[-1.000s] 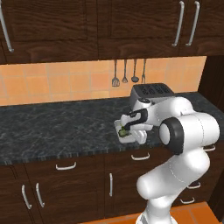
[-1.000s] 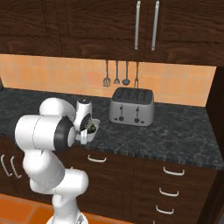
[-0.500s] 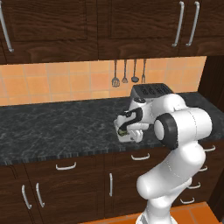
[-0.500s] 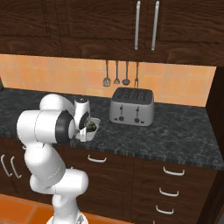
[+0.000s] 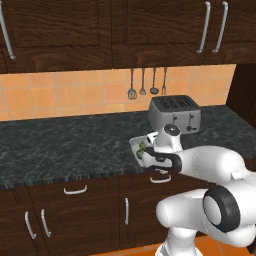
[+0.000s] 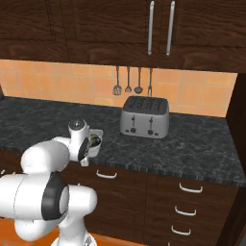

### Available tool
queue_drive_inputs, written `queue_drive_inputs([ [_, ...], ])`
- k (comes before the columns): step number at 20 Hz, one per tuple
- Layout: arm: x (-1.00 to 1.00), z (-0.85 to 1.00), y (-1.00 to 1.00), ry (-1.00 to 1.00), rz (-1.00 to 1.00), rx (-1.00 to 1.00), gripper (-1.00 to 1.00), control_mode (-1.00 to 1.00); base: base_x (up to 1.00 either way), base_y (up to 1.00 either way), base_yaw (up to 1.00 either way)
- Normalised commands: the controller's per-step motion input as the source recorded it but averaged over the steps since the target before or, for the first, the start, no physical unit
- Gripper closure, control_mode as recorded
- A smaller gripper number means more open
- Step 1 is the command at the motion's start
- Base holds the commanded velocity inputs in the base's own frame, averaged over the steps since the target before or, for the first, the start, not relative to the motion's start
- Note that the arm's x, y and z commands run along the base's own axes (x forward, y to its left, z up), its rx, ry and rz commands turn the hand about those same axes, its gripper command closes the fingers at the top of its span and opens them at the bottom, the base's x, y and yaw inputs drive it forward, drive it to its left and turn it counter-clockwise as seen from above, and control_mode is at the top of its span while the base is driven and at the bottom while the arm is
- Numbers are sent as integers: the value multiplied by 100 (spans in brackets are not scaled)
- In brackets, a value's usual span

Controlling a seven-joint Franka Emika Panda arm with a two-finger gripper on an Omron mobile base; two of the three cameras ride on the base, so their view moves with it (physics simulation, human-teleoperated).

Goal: Take the meat container that has the shrimp and place it on the second highest rack of the freezer. Then take the vegetable container that has the cucumber and lime and place it on the highest rack of the freezer.

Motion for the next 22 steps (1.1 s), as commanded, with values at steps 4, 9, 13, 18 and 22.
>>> queue_drive_inputs([
  [4,0,100,-1,13,0,0,100,-100,0,0,0],
  [9,-55,96,0,26,0,-3,100,-100,0,0,0],
  [13,-100,74,0,2,0,-2,100,-100,0,0,0],
  [18,-100,24,-4,-33,0,0,100,-100,0,0,0],
  [22,-100,10,-29,-38,-3,0,100,-100,0,0,0],
])
